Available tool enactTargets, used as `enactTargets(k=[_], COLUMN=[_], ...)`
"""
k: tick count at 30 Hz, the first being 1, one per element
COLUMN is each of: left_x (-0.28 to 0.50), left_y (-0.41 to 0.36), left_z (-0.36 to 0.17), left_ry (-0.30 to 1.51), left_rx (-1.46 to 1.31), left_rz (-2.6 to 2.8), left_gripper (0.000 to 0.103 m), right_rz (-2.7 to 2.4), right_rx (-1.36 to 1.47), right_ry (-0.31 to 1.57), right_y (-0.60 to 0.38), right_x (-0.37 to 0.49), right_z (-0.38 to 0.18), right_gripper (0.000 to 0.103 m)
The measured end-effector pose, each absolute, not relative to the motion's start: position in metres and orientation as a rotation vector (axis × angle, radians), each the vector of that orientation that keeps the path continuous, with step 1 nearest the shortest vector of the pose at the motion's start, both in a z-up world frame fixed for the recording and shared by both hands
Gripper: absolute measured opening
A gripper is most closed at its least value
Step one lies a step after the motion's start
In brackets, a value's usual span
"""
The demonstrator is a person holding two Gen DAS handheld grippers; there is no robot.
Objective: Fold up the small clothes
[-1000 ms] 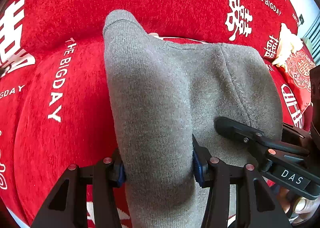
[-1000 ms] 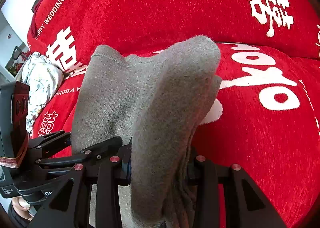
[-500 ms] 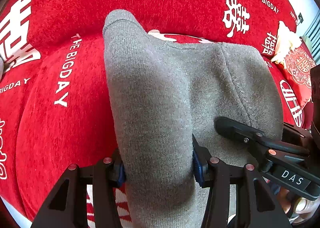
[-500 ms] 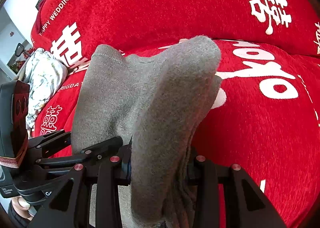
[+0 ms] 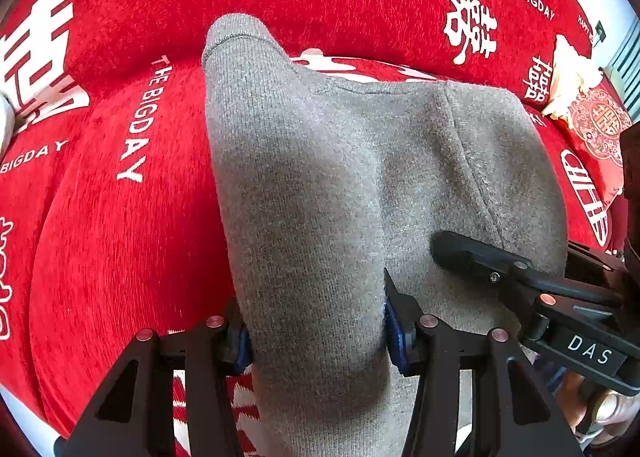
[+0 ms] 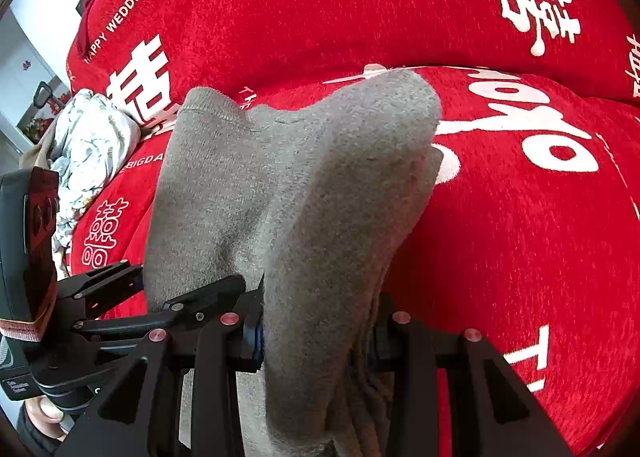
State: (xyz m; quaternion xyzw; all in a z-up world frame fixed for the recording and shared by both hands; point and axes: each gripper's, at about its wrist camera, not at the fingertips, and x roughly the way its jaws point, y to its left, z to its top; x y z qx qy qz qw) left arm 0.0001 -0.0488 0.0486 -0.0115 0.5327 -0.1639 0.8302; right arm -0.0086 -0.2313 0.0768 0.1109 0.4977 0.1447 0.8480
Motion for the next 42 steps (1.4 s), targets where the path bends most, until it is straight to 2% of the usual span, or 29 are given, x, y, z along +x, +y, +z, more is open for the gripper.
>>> enactTargets(k=[15, 17, 18, 19, 23, 25, 29, 34, 39, 42], left_x=[-0.018, -0.02, -0.021, -0.023, -0.028, -0.029, -0.037, -0.045, -0.068, -0.085], left_y=[-0.044, -0.044, -0.044, -0.045, -0.04, -0.036, -0.026, -0.011, -0.002, -0.003], left_z=[0.043, 0.042, 0.041, 0.039, 0.037, 0.034, 0.029, 0.027, 0.05, 0.063], left_ry=[1.074, 1.064, 1.057, 1.051, 1.027, 1.03, 1.021, 1.016, 0.975, 0.916], left_rx=[-0.028, -0.016, -0.005, 0.007, -0.006, -0.02, -0.062, -0.102, -0.13, -0.092], left_rz=[-0.348, -0.344, -0.332, -0.317, -0.307, -0.297, -0.308, -0.341, -0.299, -0.296], left_gripper=[0.053, 0.058, 0.062, 0.07, 0.074, 0.084, 0.085, 0.086, 0.085, 0.085], right_rz=[0.307, 0.302, 0.299, 0.293, 0.255, 0.254, 0.243, 0.193, 0.129, 0.316], right_rx=[0.228, 0.218, 0.208, 0.194, 0.191, 0.219, 0.191, 0.149, 0.042, 0.021], right_ry=[1.025, 1.022, 1.02, 1.019, 1.024, 1.023, 1.0, 0.966, 0.826, 0.716], right_y=[-0.228, -0.227, -0.227, -0.227, -0.234, -0.24, -0.245, -0.259, -0.255, -0.236], right_x=[-0.022, -0.023, -0.023, -0.023, -0.024, -0.027, -0.034, -0.042, -0.078, -0.113], right_z=[0.07, 0.068, 0.066, 0.065, 0.057, 0.054, 0.055, 0.055, 0.083, 0.103], right_gripper=[0.039, 0.039, 0.041, 0.042, 0.06, 0.06, 0.061, 0.075, 0.076, 0.076])
